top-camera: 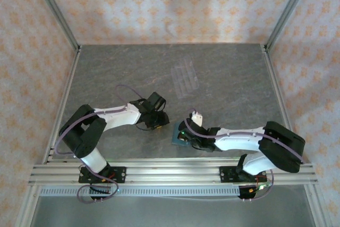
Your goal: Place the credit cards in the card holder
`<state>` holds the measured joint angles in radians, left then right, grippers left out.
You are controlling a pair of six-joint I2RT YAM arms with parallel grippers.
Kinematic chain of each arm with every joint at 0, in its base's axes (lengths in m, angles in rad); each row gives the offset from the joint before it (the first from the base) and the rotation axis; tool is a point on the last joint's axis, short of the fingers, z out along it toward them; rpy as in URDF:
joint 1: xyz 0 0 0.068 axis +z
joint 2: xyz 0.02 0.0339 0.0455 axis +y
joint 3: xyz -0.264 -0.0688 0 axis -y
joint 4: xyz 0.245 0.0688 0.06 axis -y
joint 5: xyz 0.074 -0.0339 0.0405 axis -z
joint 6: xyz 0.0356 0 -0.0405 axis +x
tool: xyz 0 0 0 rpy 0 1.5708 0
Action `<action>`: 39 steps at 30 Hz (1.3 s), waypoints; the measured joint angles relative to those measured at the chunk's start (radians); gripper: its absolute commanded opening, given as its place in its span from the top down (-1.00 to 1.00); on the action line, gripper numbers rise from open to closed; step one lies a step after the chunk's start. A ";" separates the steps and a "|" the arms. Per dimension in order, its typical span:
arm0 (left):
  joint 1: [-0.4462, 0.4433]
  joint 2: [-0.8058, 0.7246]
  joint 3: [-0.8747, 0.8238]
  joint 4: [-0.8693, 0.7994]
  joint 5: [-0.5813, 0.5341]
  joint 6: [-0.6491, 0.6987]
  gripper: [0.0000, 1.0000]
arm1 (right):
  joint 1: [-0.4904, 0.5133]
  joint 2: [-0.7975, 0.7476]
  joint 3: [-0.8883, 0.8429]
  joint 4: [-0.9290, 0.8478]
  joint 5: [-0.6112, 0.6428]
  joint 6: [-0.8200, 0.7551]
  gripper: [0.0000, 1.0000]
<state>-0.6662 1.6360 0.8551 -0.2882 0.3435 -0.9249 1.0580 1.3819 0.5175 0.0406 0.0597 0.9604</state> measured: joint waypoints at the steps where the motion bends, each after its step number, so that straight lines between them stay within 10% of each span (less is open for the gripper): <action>1: -0.002 -0.006 -0.003 -0.003 0.000 0.012 0.27 | -0.008 -0.004 -0.005 0.008 -0.020 -0.012 1.00; 21: 0.018 -0.174 -0.136 -0.059 -0.033 0.115 0.34 | -0.150 0.322 0.132 0.419 -0.511 -0.293 1.00; 39: 0.021 -0.187 -0.190 -0.016 -0.030 0.116 0.41 | -0.169 0.338 0.164 0.388 -0.607 -0.356 1.00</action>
<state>-0.6449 1.4494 0.6647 -0.3042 0.3138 -0.8089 0.8890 1.7199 0.6811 0.4282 -0.5468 0.6044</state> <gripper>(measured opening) 0.298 0.043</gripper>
